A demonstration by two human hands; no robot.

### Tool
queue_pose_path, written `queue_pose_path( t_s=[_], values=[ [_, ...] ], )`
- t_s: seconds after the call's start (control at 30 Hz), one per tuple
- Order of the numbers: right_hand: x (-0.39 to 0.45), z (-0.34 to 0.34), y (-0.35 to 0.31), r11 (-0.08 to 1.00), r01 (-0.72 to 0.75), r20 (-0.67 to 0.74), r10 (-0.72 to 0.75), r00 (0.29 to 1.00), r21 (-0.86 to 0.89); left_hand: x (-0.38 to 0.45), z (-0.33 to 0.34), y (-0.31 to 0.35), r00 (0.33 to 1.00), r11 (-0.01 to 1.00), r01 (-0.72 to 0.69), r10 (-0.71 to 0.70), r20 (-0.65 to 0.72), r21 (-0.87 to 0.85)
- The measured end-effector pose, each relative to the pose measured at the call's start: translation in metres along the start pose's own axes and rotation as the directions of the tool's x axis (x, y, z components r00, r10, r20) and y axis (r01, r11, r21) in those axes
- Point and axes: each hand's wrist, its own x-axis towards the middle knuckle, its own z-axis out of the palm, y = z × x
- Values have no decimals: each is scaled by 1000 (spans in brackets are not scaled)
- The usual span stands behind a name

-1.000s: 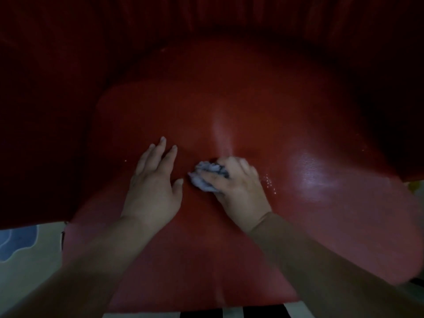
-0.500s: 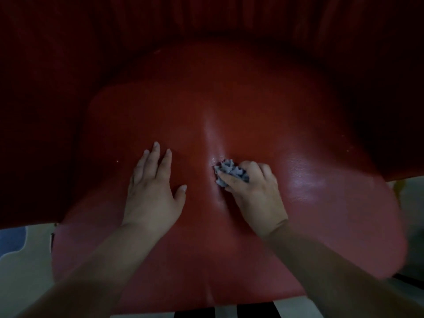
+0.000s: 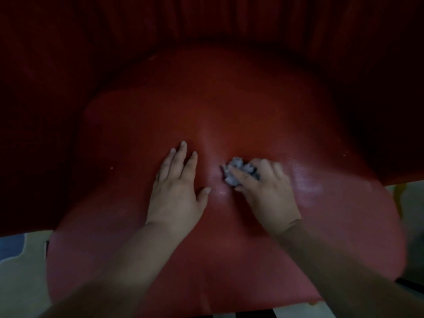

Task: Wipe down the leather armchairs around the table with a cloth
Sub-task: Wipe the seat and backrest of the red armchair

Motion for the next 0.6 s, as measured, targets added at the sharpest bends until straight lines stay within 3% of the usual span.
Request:
queue_pose_path(
  t_s=[0.13, 0.23, 0.3, 0.4, 0.5, 0.6],
  values=[
    [11, -16, 52, 966, -258, -115, 254, 960, -13, 3, -2, -3, 1000, 1000, -2, 2, 25, 18],
    [12, -10, 44, 927, -373, -144, 376, 915, 51, 3, -1, -2, 1000, 1000, 8, -8, 19, 18],
    [10, -6, 27, 931, -347, -122, 359, 925, 109, 3, -1, 2, 1000, 1000, 25, -25, 9, 8],
    [0, -5, 10, 969, -210, -58, 219, 974, 132, 3, -3, 9, 999, 999, 28, -29, 27, 15],
    [0, -15, 25, 987, -115, -33, 120, 992, 116, 5, -7, 14, 999, 999, 18, -20, 43, 47],
    [11, -21, 54, 967, -240, -75, 247, 966, 84, 11, -14, 17, 999, 998, 23, -26, 40, 62]
  ],
)
